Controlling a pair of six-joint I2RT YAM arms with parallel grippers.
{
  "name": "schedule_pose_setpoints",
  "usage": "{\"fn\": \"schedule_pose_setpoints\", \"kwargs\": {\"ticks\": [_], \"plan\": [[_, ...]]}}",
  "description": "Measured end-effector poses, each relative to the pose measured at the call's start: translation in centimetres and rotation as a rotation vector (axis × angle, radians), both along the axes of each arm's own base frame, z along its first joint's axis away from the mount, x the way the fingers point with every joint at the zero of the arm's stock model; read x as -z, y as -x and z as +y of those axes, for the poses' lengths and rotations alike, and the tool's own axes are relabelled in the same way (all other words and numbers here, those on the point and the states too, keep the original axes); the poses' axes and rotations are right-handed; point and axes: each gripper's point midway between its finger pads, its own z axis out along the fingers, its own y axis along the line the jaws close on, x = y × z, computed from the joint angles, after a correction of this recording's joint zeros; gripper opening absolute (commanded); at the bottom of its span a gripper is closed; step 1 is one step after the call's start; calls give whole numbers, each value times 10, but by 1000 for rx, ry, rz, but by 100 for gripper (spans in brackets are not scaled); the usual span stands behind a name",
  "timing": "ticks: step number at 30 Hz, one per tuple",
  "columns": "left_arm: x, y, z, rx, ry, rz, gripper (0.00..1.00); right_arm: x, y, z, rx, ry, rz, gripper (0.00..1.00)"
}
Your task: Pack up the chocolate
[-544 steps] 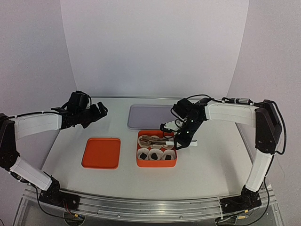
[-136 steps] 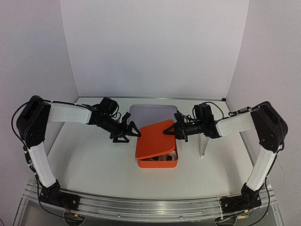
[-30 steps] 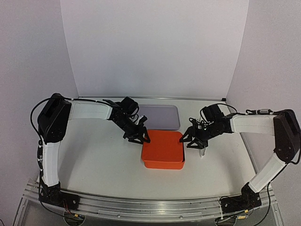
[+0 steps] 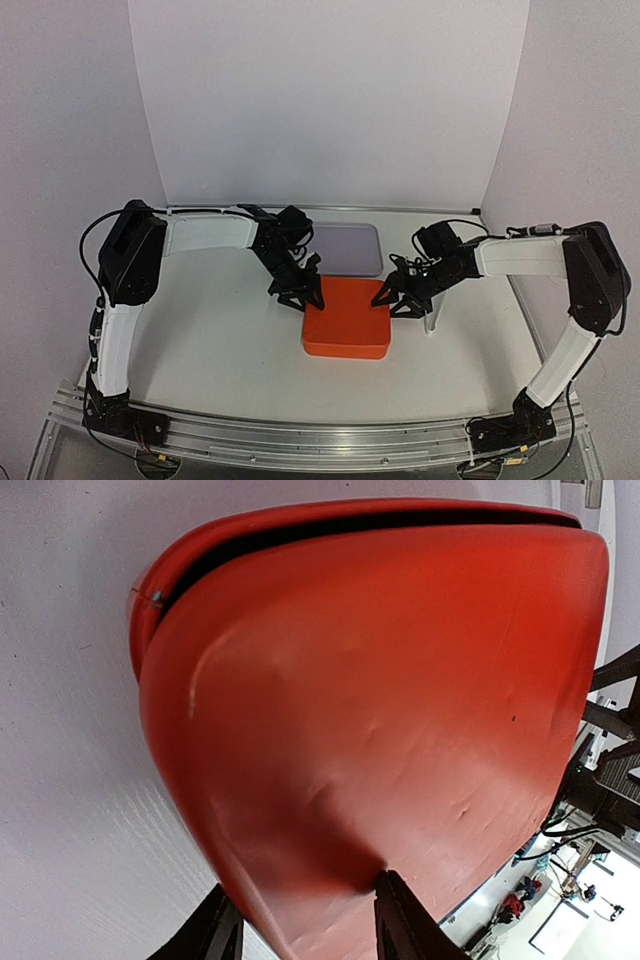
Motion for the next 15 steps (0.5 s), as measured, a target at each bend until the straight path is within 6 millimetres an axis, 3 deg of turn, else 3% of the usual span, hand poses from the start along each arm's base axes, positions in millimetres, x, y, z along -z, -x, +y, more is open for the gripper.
{"fn": "schedule_pose_setpoints", "kwargs": {"ticks": [8, 15], "plan": [[1, -3, 0, -8, -16, -15, 44, 4, -6, -1, 13, 34, -11, 57], [2, -7, -1, -18, -23, -25, 55, 22, -6, -7, 16, 98, 11, 57]]}}
